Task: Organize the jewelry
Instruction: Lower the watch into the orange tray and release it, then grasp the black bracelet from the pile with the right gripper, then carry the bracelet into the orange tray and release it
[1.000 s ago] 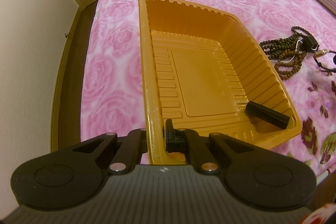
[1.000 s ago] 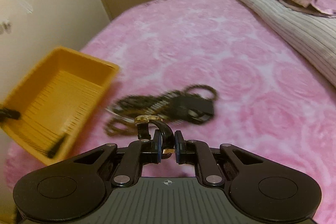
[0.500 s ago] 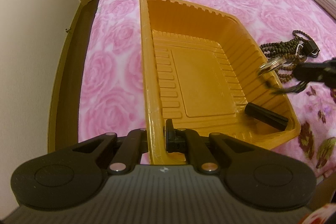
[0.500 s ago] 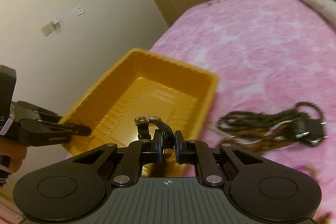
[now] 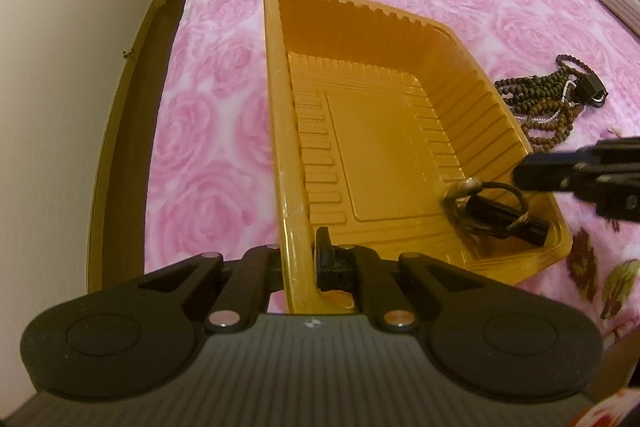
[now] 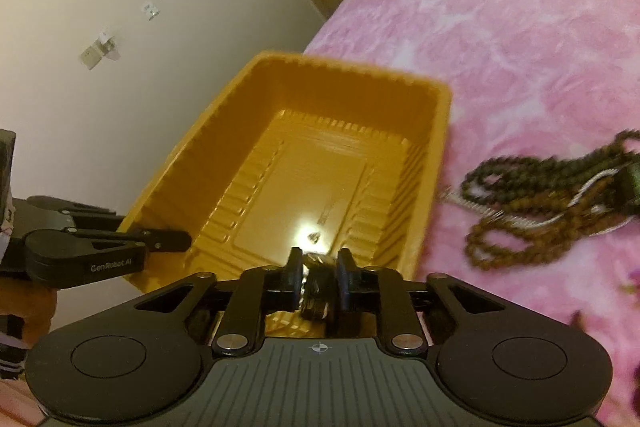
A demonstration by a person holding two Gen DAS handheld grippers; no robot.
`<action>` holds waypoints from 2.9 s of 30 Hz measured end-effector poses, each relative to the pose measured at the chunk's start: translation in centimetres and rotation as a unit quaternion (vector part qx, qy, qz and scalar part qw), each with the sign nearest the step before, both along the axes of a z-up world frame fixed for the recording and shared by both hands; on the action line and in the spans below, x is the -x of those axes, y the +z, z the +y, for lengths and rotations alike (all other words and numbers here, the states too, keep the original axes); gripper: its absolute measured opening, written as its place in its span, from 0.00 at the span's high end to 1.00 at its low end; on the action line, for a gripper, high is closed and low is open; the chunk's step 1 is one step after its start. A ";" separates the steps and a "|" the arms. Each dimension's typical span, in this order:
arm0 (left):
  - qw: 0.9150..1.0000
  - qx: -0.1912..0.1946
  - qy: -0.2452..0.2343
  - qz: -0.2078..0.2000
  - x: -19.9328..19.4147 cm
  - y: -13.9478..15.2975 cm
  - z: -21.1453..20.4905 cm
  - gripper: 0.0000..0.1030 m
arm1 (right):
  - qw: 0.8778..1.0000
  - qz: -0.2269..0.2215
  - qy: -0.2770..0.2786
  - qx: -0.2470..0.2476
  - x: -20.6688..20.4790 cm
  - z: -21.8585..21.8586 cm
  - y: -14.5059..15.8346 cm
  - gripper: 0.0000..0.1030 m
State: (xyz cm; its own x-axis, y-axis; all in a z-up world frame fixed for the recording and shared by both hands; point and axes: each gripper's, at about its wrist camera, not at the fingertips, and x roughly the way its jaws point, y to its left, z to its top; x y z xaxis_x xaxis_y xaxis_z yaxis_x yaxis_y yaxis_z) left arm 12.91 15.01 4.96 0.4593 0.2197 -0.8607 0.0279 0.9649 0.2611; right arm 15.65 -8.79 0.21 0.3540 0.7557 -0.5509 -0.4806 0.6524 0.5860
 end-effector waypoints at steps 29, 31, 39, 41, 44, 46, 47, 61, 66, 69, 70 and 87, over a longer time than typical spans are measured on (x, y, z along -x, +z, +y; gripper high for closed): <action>1.000 0.005 0.000 -0.002 0.1 0.0 0.2 0.96 | 0.934 -0.178 -0.089 0.298 -2.9 -12.4 -5.3 0.72; 1.000 0.005 0.000 -0.002 0.1 0.0 0.1 0.96 | 0.923 -0.203 -0.073 0.317 -3.1 -11.6 -5.6 0.72; 1.000 0.005 0.001 -0.002 0.1 0.0 0.1 0.96 | 0.889 -0.283 -0.017 0.359 -3.2 -8.6 -6.5 0.72; 1.000 0.006 0.001 -0.003 0.1 0.1 0.1 0.96 | 0.880 -0.297 -0.010 0.372 -3.1 -8.1 -6.7 0.72; 1.000 0.005 0.000 -0.003 0.1 0.0 0.1 0.96 | 0.867 -0.314 -0.012 0.386 -2.9 -7.6 -6.8 0.88; 1.000 0.005 0.000 -0.003 0.1 0.0 0.1 0.96 | 0.863 -0.318 -0.025 0.391 -2.7 -7.7 -6.7 0.92; 1.000 0.004 0.000 -0.003 0.1 0.0 0.1 0.97 | 0.863 -0.319 -0.031 0.390 -2.6 -7.8 -6.5 0.93; 1.000 0.009 0.003 -0.007 0.4 -0.2 0.2 0.96 | 0.930 -0.275 -0.050 0.237 -0.4 -6.6 0.9 0.96; 1.000 0.009 0.003 -0.007 0.4 -0.2 0.2 0.96 | 0.954 -0.251 -0.011 0.162 1.1 -3.6 3.4 0.96; 1.000 0.009 0.003 -0.007 0.4 -0.2 0.2 0.96 | 0.962 -0.238 0.013 0.135 2.0 -1.6 4.0 0.96; 1.000 0.010 0.003 -0.007 0.4 -0.2 0.2 0.96 | 0.963 -0.236 0.020 0.130 2.3 -1.1 4.1 0.96; 1.000 0.011 0.005 -0.008 0.5 -0.1 0.2 0.96 | 0.977 -0.169 0.083 0.102 2.8 4.6 1.4 0.96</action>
